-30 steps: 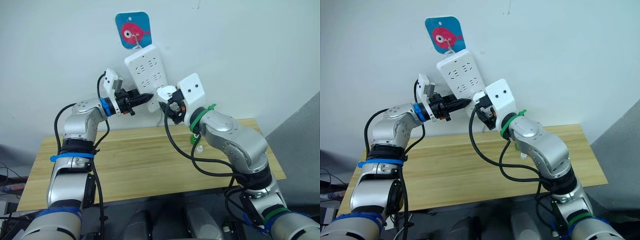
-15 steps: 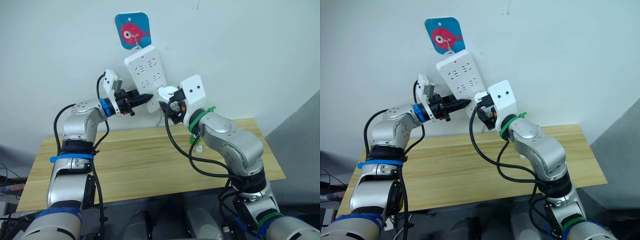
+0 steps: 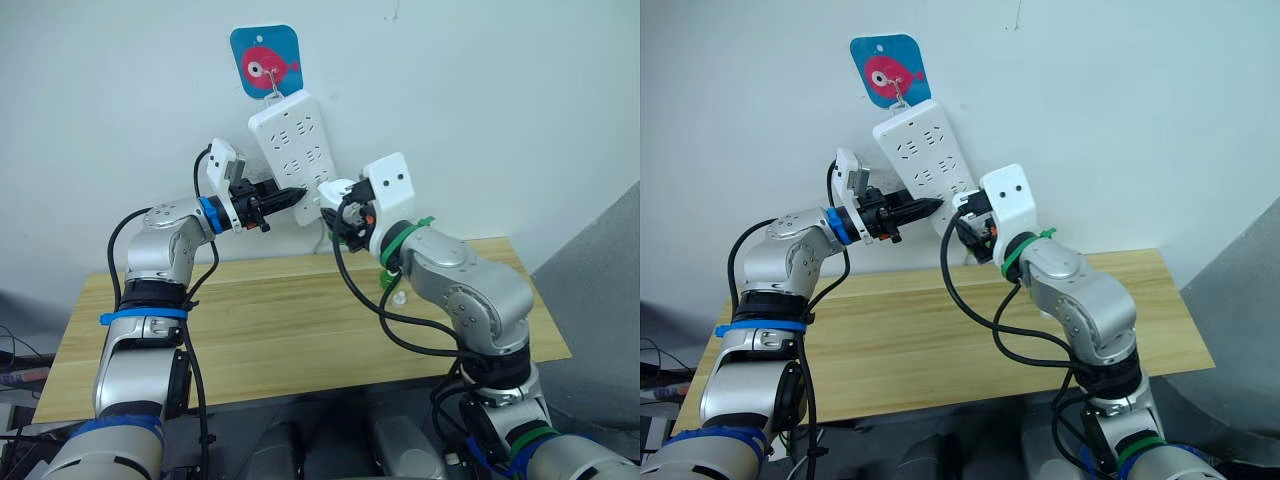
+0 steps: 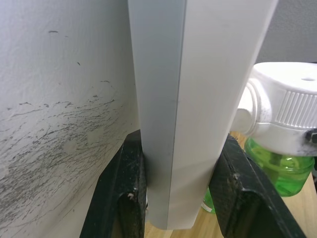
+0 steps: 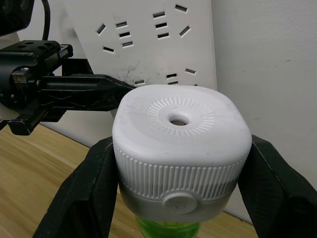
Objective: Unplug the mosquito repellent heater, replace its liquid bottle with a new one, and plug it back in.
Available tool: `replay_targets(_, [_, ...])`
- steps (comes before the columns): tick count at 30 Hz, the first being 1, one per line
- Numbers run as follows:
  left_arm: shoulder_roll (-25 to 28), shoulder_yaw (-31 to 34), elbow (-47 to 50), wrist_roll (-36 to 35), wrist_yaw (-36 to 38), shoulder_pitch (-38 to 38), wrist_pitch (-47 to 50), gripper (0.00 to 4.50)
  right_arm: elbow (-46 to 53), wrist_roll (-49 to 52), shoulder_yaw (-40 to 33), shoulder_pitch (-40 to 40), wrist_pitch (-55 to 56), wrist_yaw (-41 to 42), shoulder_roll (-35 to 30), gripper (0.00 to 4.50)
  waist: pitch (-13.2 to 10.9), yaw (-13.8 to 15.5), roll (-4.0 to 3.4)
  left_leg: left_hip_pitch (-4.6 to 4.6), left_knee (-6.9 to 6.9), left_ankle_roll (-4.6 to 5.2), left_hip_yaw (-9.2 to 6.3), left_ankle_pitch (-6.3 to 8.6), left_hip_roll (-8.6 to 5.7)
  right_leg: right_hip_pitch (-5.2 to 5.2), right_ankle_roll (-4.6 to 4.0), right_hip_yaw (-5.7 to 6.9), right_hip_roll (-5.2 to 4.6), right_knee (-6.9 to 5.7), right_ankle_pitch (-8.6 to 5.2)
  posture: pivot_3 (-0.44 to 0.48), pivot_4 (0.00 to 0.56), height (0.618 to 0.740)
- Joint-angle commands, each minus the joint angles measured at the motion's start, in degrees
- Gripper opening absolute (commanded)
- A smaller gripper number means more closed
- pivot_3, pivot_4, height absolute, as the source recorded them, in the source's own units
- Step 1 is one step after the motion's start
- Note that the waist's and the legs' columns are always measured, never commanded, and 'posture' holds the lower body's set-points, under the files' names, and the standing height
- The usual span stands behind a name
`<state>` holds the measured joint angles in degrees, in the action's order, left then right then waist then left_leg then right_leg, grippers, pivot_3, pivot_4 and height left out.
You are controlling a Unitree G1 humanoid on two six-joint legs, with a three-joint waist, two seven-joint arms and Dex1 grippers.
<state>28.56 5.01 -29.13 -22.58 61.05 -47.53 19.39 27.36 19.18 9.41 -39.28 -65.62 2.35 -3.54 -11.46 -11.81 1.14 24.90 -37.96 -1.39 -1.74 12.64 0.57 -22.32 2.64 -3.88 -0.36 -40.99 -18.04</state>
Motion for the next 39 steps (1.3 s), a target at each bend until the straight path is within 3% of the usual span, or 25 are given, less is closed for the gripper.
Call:
replay_targets(1, [-0.24, 0.7, 2.64, -0.8, 0.07, 0.01, -0.12, 1.3, 2.0, -0.66, -0.6, -0.22, 1.93, -0.24, 1.1, 2.98, 0.0, 0.0, 0.0, 0.0, 0.0, 0.0, 0.0, 0.0, 0.0, 0.0, 0.0, 0.0, 0.0, 0.0, 0.0, -0.234, 0.136, 0.74])
replay_targets(27, [-0.18, 0.68, 4.97, -1.1, 0.52, 1.06, 1.92, 1.3, -2.63, -4.29, 0.55, -0.04, 7.91, 0.33, 3.5, 2.98, 0.0, -0.31, 0.01, 0.0, 0.0, 0.0, -0.03, 0.0, -0.02, 0.0, 0.0, 0.04, -0.02, -0.01, 0.0, -0.233, 0.13, 0.74])
replay_targets(39, [-0.54, 0.05, 6.39, -1.29, 1.51, 1.71, 2.77, 1.3, -10.43, -4.8, 0.09, -3.62, 10.73, 2.04, 4.23, 2.98, 0.48, -0.96, 0.07, -0.01, 0.01, 0.0, -0.05, 0.0, -0.02, 0.0, 0.0, 0.07, -0.03, -0.02, 0.0, -0.233, 0.124, 0.74])
